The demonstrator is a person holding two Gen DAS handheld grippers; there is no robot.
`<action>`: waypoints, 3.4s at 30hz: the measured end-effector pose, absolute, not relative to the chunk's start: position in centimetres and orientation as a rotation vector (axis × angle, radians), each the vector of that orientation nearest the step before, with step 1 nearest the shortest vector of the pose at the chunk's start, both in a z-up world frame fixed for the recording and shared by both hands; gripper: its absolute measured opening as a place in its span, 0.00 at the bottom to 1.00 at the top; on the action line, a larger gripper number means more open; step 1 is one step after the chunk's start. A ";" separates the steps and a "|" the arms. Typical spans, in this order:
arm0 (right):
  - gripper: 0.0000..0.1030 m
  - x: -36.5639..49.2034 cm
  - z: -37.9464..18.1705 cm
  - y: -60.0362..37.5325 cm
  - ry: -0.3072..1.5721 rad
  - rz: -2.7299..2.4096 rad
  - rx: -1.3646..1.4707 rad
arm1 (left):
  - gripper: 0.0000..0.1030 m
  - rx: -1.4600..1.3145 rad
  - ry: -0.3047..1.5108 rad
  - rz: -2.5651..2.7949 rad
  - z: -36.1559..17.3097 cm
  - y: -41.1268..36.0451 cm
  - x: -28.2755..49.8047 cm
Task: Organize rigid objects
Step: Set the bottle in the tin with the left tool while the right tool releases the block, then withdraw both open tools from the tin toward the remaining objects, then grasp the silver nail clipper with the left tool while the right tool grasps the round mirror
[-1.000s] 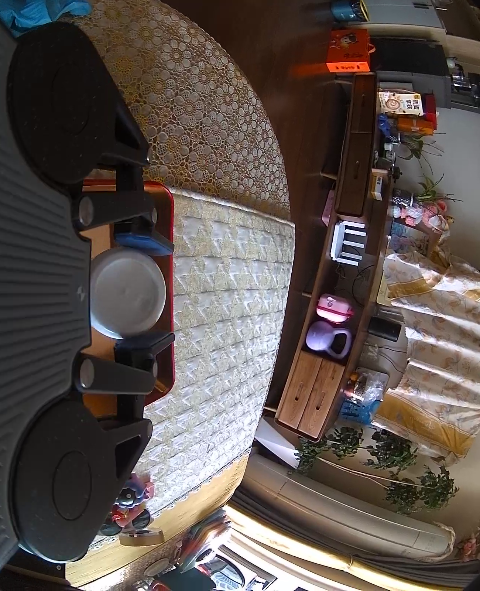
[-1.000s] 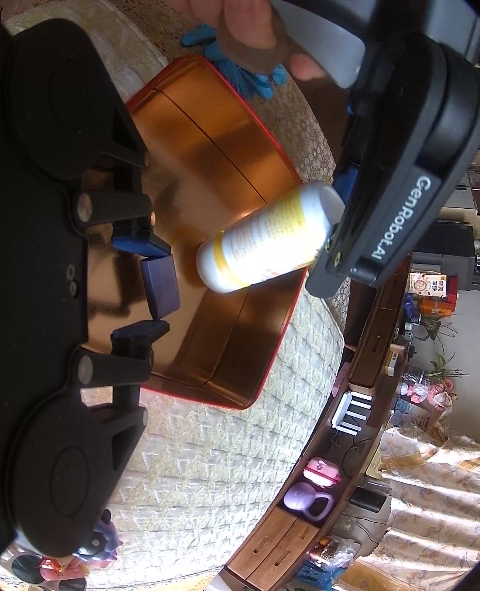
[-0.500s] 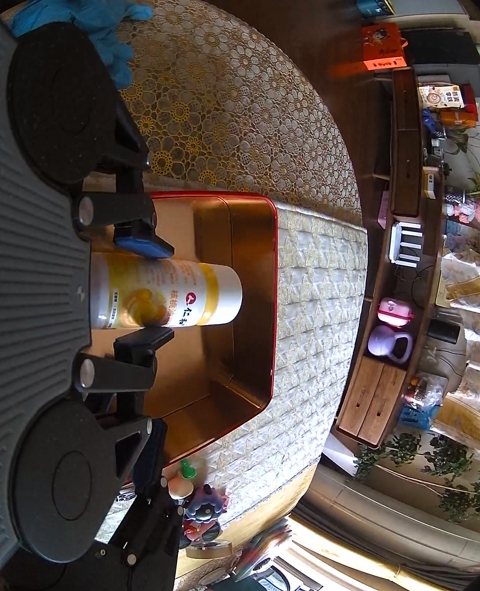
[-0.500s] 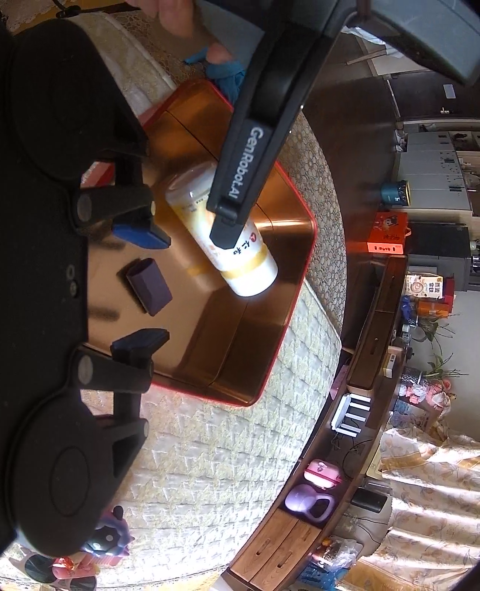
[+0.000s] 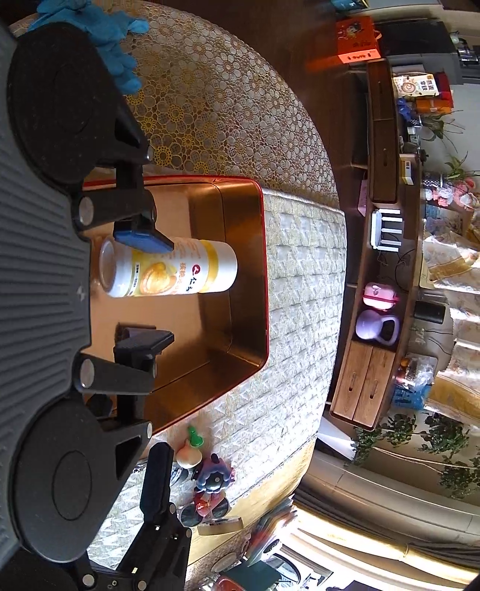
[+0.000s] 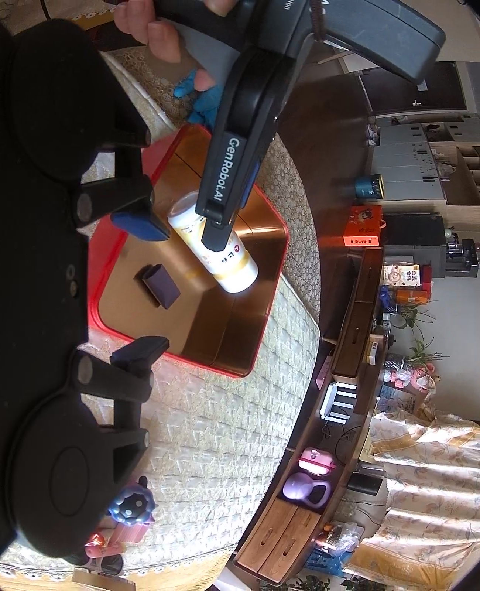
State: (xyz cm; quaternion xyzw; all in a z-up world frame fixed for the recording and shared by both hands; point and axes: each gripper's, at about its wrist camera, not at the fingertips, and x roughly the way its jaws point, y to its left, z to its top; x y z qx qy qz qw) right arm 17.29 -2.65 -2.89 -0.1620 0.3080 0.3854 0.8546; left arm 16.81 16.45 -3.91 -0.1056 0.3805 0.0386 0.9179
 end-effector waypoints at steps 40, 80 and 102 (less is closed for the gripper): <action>1.00 15.1 -2.3 -25.0 0.617 0.486 -0.008 | 0.82 -0.140 0.717 -0.091 -3.4 1.3 13.1; 0.99 34.4 -8.2 -28.6 0.676 0.423 -0.026 | 0.66 -0.037 0.793 -0.044 -11.2 -5.0 21.8; 0.76 37.4 -11.0 -29.5 0.730 0.421 0.141 | 0.11 -0.032 0.749 0.031 -11.4 -4.0 21.9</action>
